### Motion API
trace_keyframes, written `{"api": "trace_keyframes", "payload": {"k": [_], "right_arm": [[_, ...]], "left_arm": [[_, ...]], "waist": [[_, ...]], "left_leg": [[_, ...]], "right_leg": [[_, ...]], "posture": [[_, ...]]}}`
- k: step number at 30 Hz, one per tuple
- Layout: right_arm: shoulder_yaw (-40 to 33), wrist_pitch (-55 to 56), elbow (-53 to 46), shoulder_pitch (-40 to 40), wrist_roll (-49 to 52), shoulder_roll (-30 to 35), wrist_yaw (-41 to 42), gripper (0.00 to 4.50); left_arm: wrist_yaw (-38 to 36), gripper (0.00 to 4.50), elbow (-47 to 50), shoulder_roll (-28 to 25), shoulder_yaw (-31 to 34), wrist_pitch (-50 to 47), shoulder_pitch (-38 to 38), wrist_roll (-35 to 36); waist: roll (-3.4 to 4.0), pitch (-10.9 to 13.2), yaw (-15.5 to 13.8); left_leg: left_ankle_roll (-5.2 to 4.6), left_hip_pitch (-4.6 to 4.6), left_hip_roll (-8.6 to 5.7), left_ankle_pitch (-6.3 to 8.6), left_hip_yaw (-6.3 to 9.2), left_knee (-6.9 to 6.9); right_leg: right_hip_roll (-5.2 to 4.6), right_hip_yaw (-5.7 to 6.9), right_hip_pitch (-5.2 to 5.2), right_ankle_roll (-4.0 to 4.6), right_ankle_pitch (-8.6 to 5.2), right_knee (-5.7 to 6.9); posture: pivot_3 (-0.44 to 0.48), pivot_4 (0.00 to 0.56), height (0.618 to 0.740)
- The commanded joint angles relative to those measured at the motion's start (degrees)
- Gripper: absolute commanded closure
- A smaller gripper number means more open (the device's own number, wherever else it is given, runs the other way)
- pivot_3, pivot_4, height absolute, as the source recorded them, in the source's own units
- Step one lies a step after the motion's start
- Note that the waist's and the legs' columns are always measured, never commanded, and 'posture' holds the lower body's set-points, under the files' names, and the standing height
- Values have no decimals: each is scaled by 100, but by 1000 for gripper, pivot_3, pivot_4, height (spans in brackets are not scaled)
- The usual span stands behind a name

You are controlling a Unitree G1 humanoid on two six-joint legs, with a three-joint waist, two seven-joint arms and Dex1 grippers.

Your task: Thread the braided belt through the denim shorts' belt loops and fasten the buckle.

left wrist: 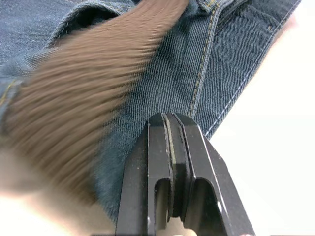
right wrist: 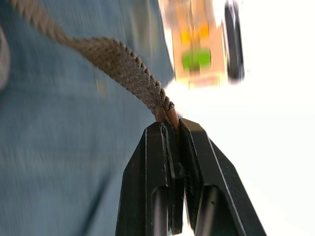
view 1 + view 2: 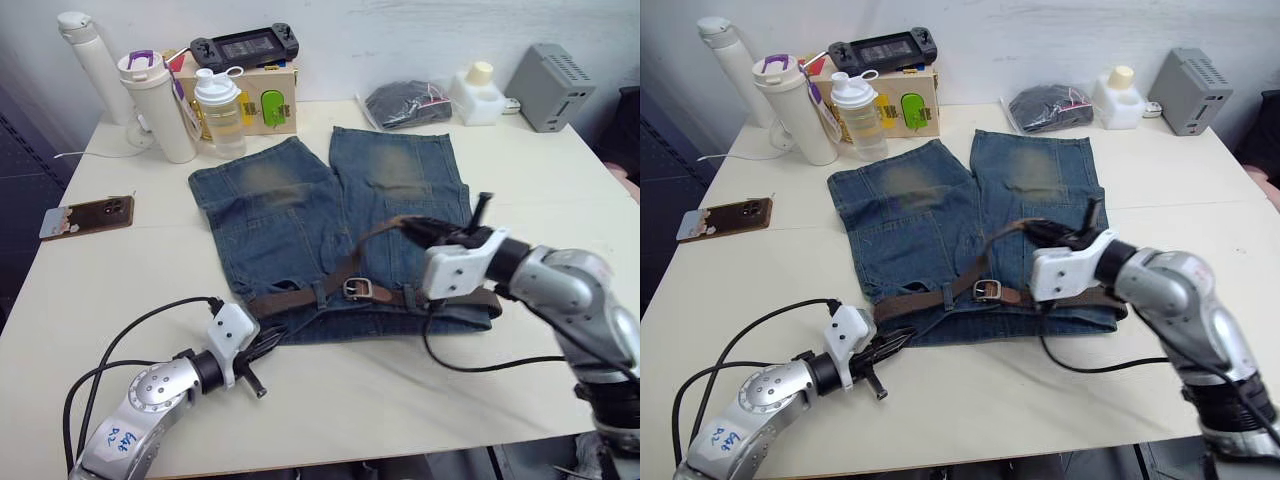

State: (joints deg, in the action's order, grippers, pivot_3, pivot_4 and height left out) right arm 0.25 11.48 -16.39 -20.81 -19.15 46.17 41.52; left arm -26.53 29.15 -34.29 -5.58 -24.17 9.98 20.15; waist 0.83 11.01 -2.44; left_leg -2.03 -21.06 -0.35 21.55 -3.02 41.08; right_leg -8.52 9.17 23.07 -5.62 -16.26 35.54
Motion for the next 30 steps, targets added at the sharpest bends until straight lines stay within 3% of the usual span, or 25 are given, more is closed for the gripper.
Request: {"api": "trace_keyframes", "payload": {"k": [1,4,7,11,14,18,19,24,30], "right_arm": [[-22,141,-190,-23,206,-53,-92,4500],[165,122,-323,-6,235,-162,-33,4500],[328,84,-399,-13,234,-247,12,4500],[552,54,-446,-63,214,-342,66,4500],[672,17,-430,-109,220,-390,119,4500],[817,-327,-519,-147,401,-544,288,4500],[847,-478,-581,-141,474,-593,335,4500],[971,-993,-950,-136,602,-745,511,4500],[989,-1138,-1017,-166,563,-730,520,4500]], "left_arm": [[-198,4486,-340,40,23,0,166,-52],[-564,3607,-69,45,396,64,108,452],[-949,2370,189,-74,886,-180,25,1193],[-1502,886,339,-462,1609,-1044,-106,2703],[-1492,886,335,-606,2052,-1550,-490,3763],[-1060,886,-28,-364,2050,-1663,-1284,3884],[-1003,886,-81,-320,1951,-1652,-1435,3768],[-647,886,-538,201,685,-735,-2253,1864],[-732,886,-1115,680,-51,118,-2694,694]], "waist": [[11,-3,2],[7,-1,22],[3,2,46],[-2,5,108],[-2,6,108],[-2,6,103],[-4,7,104],[-8,7,94],[-14,7,108]], "left_leg": [[0,0,0,0,-1,0],[-1,-3,2,0,-2,1],[-1,-17,2,-1,-2,1],[-1,-21,4,-1,-1,0],[-1,-20,5,-1,-1,0],[-1,-19,3,-1,1,5],[-1,-17,1,-1,0,3],[-2,-19,0,-2,-5,1],[-3,-20,3,-2,-10,0]], "right_leg": [[0,0,2,0,0,2],[1,0,4,0,0,1],[1,0,18,0,0,3],[3,1,23,1,-1,7],[4,0,22,1,-1,8],[6,1,17,0,0,10],[8,0,14,-2,1,14],[42,0,15,-3,2,19],[50,-4,18,-5,3,18]], "posture": [[0,150,687],[0,150,687],[0,150,687],[0,150,687],[0,150,687],[0,150,687],[0,150,687],[0,150,687],[0,150,687]]}}
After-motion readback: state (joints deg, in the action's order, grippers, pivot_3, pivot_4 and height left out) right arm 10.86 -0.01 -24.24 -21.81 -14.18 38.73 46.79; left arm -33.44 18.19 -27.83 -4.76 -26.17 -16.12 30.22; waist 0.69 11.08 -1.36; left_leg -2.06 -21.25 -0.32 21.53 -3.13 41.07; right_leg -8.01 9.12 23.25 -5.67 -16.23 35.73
